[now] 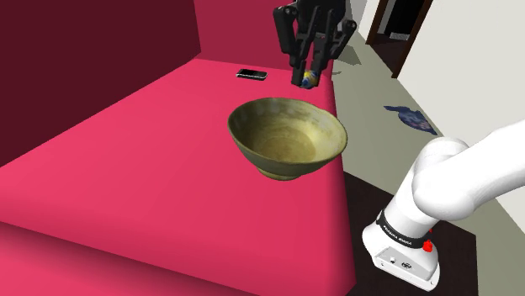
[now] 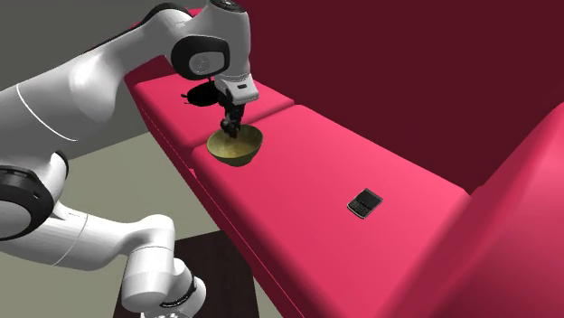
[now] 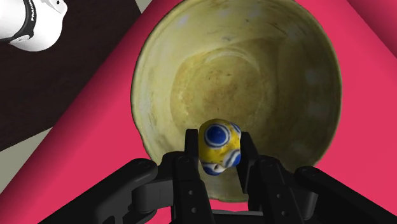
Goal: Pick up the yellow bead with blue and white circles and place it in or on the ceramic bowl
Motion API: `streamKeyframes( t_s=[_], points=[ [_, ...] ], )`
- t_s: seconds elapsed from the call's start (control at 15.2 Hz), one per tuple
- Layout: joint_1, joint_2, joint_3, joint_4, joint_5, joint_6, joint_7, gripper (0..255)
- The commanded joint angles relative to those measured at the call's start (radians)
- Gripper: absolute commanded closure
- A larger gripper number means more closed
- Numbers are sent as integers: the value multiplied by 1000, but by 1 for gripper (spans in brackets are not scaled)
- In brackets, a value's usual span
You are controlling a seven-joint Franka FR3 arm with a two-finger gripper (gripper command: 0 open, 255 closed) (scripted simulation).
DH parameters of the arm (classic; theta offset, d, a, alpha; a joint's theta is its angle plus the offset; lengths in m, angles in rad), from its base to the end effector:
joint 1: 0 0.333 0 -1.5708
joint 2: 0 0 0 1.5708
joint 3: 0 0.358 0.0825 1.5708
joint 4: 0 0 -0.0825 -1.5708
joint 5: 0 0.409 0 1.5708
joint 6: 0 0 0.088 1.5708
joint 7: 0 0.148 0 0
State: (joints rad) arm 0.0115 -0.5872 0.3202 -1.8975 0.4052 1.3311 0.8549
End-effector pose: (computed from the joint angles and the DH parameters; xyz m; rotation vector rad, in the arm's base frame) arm 0.2914 0.2209 0.7033 -2.8731 0.7017 0.1886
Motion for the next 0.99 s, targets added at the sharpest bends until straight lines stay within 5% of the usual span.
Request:
streamKeyframes(
  t_s=[0.0,0.4,0.92],
  points=[
    [2,-16,1,-40,3,22,-9,255],
    [6,-52,9,-145,12,90,-32,255],
    [6,-52,9,-145,12,90,-32,255]
  ],
)
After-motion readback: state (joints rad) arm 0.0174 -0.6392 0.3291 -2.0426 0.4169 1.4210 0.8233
